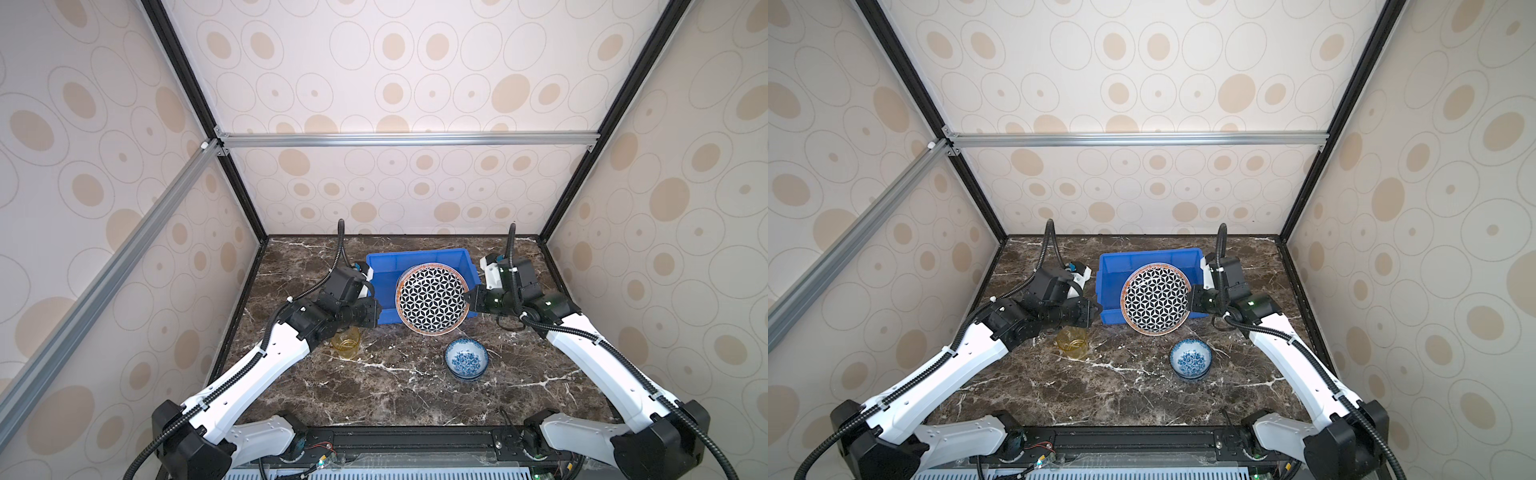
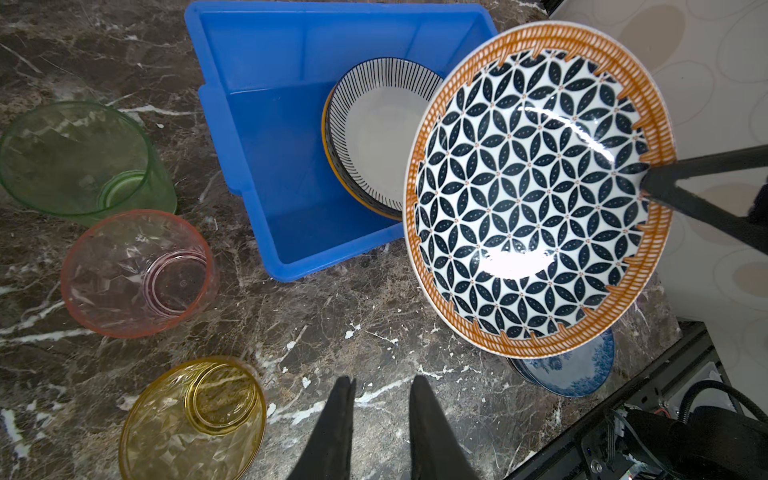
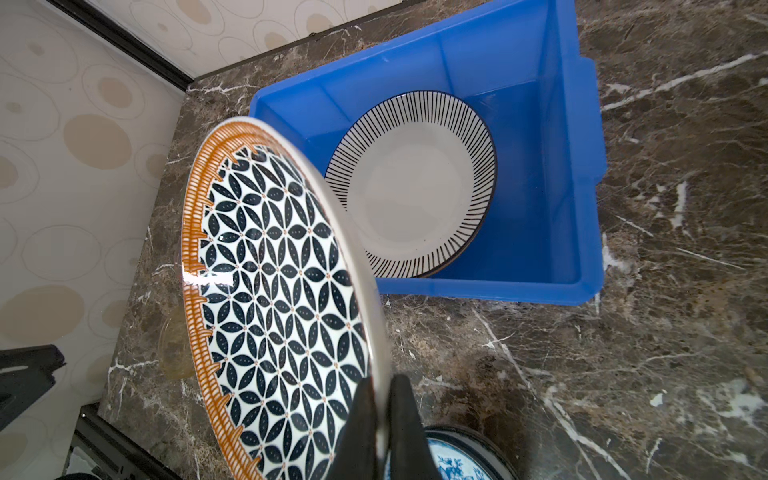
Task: Place the mixed dishes into the plastic bin
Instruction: 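Lower the geometric plate into the bin against the striped plate with the right gripper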
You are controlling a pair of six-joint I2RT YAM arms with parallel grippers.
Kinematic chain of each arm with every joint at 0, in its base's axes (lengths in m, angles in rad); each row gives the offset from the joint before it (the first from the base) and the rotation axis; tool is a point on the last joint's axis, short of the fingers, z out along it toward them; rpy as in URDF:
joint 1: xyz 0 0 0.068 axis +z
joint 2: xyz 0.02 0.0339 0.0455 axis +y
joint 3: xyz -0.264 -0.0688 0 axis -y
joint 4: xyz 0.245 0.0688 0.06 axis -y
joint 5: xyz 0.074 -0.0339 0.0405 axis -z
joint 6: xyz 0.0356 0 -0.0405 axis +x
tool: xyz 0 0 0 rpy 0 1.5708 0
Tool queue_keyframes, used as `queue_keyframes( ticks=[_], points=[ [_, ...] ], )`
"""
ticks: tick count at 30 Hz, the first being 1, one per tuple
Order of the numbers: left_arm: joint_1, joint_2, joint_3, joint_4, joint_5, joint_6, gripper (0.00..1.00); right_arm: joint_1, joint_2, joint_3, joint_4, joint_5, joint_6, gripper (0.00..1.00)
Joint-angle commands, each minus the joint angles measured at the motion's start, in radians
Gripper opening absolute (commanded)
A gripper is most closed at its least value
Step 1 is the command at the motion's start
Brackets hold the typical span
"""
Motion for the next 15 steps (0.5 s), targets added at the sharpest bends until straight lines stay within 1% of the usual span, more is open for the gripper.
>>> queue_keyframes(
  ticks=[1, 8, 12, 13, 15],
  points=[
    [-0.007, 0.019, 0.057, 0.009, -0.007, 0.034, 0.25, -0.027, 0.001, 0.014, 0.148, -0.066, 0.043, 0.0],
    [-0.007, 0.057, 0.091, 0.016, -0.009, 0.05, 0.24, -0.084, 0.04, 0.015, 0.202, -0.119, 0.069, 0.0],
    [-0.007, 0.073, 0.099, 0.027, -0.011, 0.056, 0.24, -0.085, 0.06, 0.021, 0.219, -0.136, 0.072, 0.0],
    [-0.007, 0.077, 0.102, 0.03, -0.011, 0.058, 0.24, -0.111, 0.065, 0.023, 0.224, -0.142, 0.075, 0.0],
    [-0.006, 0.086, 0.107, 0.033, -0.011, 0.063, 0.24, -0.123, 0.075, 0.024, 0.233, -0.148, 0.082, 0.0]
  ],
)
